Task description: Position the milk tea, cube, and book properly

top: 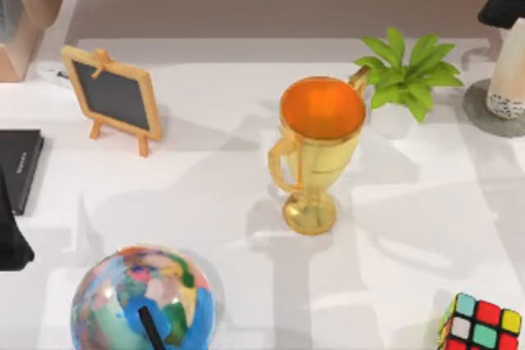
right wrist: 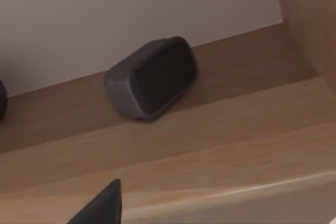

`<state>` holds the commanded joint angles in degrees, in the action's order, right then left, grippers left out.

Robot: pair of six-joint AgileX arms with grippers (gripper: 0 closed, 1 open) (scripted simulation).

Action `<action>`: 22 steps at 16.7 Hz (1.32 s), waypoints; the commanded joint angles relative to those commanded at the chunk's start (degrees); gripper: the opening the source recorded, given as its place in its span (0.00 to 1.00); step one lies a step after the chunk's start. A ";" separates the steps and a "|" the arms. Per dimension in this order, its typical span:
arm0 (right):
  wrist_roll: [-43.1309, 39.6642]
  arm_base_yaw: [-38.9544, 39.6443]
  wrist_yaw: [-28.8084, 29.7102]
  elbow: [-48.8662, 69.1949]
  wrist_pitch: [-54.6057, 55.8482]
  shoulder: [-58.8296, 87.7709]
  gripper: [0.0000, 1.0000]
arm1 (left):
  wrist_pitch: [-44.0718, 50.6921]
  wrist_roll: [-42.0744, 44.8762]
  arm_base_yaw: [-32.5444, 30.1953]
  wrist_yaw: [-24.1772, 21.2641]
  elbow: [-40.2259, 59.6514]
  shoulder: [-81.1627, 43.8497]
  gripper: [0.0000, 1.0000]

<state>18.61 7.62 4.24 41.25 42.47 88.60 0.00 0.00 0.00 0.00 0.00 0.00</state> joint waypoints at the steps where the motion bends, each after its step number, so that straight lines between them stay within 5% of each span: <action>1: 3.11 1.49 0.13 1.32 -5.90 -1.48 1.00 | 0.00 0.00 0.00 0.00 0.00 0.00 1.00; 14: 36.07 24.35 -2.44 10.39 -89.64 -12.22 1.00 | 0.00 0.00 0.00 0.00 0.00 0.00 1.00; 22: 41.35 30.34 -4.22 10.65 -108.98 -13.22 1.00 | 0.00 0.00 0.00 0.00 0.00 0.00 1.00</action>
<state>59.96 37.96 0.01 51.90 -66.52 75.38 0.00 0.00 0.00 0.00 0.00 0.00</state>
